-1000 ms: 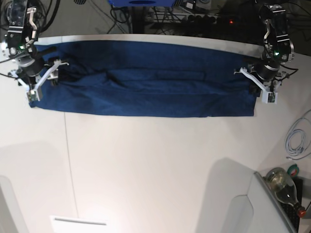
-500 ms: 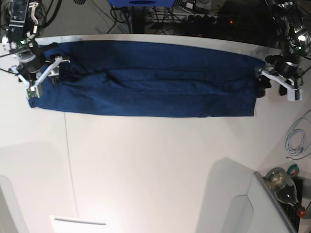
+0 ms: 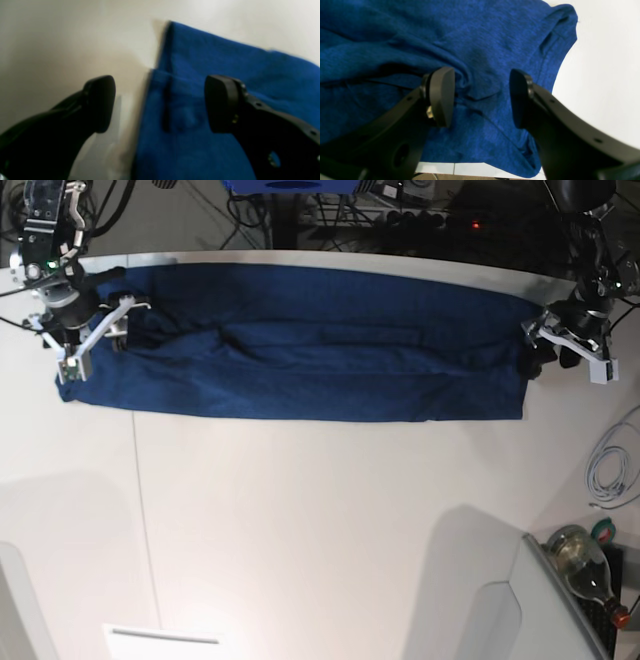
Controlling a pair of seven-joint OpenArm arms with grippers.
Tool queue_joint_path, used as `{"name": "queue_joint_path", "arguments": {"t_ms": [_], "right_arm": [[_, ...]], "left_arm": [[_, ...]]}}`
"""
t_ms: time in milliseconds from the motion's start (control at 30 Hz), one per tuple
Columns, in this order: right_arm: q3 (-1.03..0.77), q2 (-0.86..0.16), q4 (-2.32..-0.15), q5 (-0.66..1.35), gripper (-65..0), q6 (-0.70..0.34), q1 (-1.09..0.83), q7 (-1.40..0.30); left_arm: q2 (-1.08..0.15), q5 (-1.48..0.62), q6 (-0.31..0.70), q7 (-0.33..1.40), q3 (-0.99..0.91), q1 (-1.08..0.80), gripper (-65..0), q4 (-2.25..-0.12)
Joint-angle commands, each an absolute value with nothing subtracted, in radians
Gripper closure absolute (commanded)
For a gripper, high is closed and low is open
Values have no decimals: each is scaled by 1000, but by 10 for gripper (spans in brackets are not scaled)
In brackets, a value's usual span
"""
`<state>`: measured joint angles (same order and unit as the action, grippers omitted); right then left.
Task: Layout the t-shirt on the table in an organized manner, then fold the t-shirt properly
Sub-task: 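Hold the folded shirt ends with both grippers and smooth them flat, then lift the shirt end with the left gripper and fold it toward the right gripper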
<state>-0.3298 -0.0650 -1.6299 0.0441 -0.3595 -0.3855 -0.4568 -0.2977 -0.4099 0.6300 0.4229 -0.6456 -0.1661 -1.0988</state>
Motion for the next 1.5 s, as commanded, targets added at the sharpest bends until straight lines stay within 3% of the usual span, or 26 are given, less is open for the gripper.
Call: {"name": "queue_joint_path", "arguments": {"t_ms": [0, 433, 500, 567, 633, 867, 1100, 1200, 1367, 1467], "right_arm": [[-334, -73, -1649, 47, -327, -360, -384, -438], [-334, -71, -1650, 47, -327, -360, -384, -438], [-334, -71, -1650, 47, -327, -360, -384, -438], [-335, -71, -1655, 47, -327, -360, -384, -438], [-337, -71, -1678, 47, -327, -360, -401, -438], [-337, -39, -1748, 47, -327, -360, -412, -441], [-337, -38, -1750, 47, -327, -360, -412, -470], [-337, -38, -1750, 47, -327, -360, -412, -470], [-337, -38, -1750, 47, -327, -360, -410, -472], [-335, -38, -1748, 47, -327, -360, -407, -472]], "left_arm": [[-320, -423, 638, 406, -651, -154, -527, -1086], [-300, -323, 638, 406, -573, -73, -512, -946], [-300, -323, 638, 406, -573, -61, -405, -900], [-300, -323, 642, 406, -572, -36, -229, -854], [-300, -323, 644, 406, -573, -15, -12, -825], [-334, -323, 644, 406, -575, 10, 0, -894], [-337, -325, 636, 412, -581, -110, 0, -1204], [-328, -332, 579, 414, -575, -191, 0, -1346], [-214, -323, 501, 418, -570, -317, 0, -1621], [-137, -323, 467, 524, -524, -363, 0, -1778]]}}
